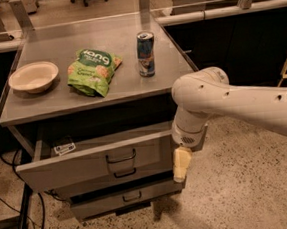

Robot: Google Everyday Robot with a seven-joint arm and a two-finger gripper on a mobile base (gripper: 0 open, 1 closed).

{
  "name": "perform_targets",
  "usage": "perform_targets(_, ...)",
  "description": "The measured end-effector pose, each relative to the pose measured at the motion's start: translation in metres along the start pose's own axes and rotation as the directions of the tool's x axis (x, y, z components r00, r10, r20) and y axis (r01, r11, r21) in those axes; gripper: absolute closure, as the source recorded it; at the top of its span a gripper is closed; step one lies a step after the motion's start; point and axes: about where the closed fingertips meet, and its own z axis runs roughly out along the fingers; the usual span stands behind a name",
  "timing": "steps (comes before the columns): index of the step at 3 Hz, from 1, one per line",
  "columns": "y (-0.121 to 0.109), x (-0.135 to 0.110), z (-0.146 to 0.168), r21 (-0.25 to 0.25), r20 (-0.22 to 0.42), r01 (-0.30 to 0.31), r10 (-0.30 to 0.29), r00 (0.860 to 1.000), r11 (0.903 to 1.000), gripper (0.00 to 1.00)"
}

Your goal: Open top drawer

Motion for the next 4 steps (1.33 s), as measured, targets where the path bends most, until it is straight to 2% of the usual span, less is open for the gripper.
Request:
perform_targets(2,0.016,0.004,-0.006,-0.031,-0.006,0.021,-0.022,1.000,0.9993,0.00)
perform_targets(3,0.059,0.024,-0.039,-0.055,0.038,0.003,0.000,0.999,0.9985,0.00)
perform_targets(4,0.059,0.023,-0.039,-0.055,0.038,0.004,-0.002,0.999,0.9985,0.00)
